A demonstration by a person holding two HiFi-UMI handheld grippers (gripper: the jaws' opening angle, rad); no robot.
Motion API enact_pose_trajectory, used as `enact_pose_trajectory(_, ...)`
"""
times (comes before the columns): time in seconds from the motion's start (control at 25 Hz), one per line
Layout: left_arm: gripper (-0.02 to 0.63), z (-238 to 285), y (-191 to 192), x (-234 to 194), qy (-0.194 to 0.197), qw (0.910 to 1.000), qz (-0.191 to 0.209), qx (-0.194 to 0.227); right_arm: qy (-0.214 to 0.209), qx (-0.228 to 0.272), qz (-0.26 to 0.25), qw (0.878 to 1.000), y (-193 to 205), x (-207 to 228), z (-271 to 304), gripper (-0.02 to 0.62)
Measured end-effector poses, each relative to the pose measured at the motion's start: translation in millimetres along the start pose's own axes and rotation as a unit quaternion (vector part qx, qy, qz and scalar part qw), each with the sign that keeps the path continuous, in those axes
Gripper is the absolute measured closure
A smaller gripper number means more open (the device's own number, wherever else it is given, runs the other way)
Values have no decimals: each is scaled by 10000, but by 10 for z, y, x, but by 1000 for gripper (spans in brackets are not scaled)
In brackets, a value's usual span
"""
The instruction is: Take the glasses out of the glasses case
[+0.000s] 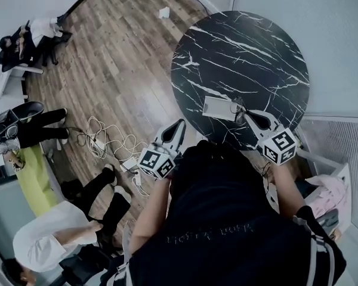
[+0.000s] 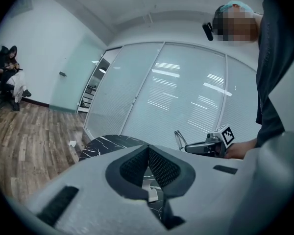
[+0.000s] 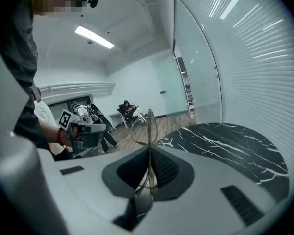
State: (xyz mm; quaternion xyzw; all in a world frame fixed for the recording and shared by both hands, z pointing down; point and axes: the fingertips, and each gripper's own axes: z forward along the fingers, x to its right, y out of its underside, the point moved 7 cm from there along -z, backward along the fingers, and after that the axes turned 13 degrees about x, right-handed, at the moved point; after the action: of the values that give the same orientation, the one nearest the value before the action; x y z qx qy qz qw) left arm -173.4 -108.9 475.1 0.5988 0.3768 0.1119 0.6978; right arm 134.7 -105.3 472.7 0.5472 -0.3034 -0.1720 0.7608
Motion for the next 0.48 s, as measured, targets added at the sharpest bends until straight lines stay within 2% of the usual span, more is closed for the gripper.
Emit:
enact_pose_trajectory(0.28, 586, 14, 1, 87, 129, 9999, -32, -46, -223, 799, 575, 9949, -69, -17, -188, 563)
enact_pose_trajectory(0.48, 586, 33, 42, 139, 230, 9997, -38, -122, -206, 1085, 864, 9901, -49, -35, -297, 563)
